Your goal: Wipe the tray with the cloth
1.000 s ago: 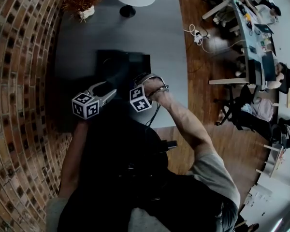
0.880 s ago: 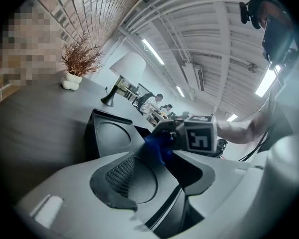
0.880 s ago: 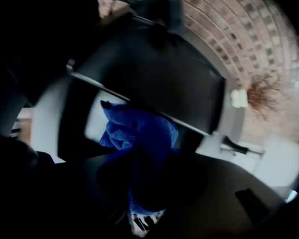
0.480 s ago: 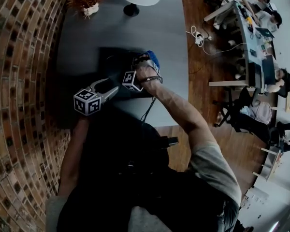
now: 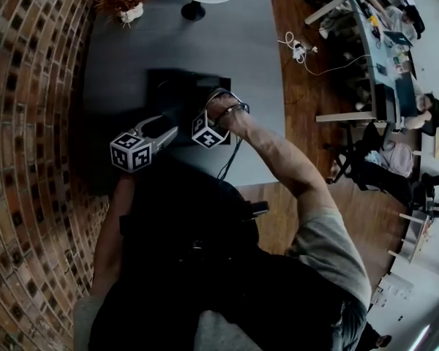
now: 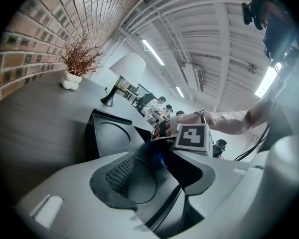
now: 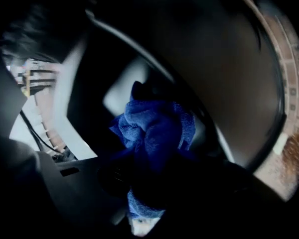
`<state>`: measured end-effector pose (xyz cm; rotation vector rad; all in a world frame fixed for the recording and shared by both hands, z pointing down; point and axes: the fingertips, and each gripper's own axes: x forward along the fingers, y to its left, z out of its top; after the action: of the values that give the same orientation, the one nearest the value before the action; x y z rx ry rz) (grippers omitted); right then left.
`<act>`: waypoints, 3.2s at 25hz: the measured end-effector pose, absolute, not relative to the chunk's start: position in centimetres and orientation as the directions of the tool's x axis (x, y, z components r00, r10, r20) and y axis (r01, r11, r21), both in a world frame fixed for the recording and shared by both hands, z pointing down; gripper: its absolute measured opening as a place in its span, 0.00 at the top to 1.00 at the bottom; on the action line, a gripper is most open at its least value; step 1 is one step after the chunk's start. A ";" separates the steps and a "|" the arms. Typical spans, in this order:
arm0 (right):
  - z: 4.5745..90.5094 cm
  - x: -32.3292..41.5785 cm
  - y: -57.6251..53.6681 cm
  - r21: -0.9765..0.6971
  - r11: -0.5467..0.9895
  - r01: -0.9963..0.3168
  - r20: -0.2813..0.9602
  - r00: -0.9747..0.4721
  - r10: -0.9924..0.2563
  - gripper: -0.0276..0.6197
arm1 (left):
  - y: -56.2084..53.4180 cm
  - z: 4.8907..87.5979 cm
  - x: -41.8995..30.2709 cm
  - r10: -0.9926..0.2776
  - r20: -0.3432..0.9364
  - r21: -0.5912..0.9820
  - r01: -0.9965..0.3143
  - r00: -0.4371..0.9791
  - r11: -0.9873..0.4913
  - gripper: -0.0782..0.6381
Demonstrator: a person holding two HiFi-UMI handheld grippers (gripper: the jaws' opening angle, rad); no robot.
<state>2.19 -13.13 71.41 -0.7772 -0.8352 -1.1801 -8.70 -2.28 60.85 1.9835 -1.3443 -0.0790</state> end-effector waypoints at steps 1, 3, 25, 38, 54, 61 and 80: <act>71.3 2.9 -11.2 -0.117 0.200 0.973 0.905 0.187 -0.382 0.75 | -2.3 60.9 -8.7 -0.827 0.333 0.592 -0.783 0.453 -0.190 0.57; 71.3 4.5 -7.7 -0.189 0.226 0.956 0.942 0.242 -0.233 0.75 | -2.3 60.9 -8.8 -0.827 0.334 0.590 -0.784 0.452 -0.191 0.57; 58.0 25.1 -18.2 0.045 0.889 -0.456 0.798 -0.518 -0.307 0.73 | -3.0 62.4 -9.6 -0.824 0.328 0.606 -0.772 0.462 -0.192 0.57; 62.9 28.2 -13.6 0.140 0.901 -0.410 0.937 -0.240 -0.254 0.50 | -1.8 60.3 -11.1 -0.874 0.269 0.625 -0.764 0.405 -0.161 0.57; 65.0 7.8 -10.4 -0.572 0.716 -0.400 0.589 -0.808 0.019 0.50 | -2.2 61.9 -13.2 -0.899 0.273 0.701 -0.711 0.343 -0.059 0.49; 65.6 7.7 -11.1 -0.594 0.673 -0.442 0.631 -0.775 0.048 0.56 | -2.6 62.5 -12.7 -0.888 0.280 0.708 -0.704 0.365 -0.066 0.48; 66.5 -2.4 -2.5 -0.615 0.777 -0.132 0.618 -0.693 0.371 0.51 | -2.9 62.2 -13.8 -0.916 0.257 0.753 -0.658 0.308 -0.010 0.47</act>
<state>-2.38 -2.46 66.49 -0.1771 -2.1916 0.8313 -13.83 -2.91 62.21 1.7418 -1.4250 -0.3891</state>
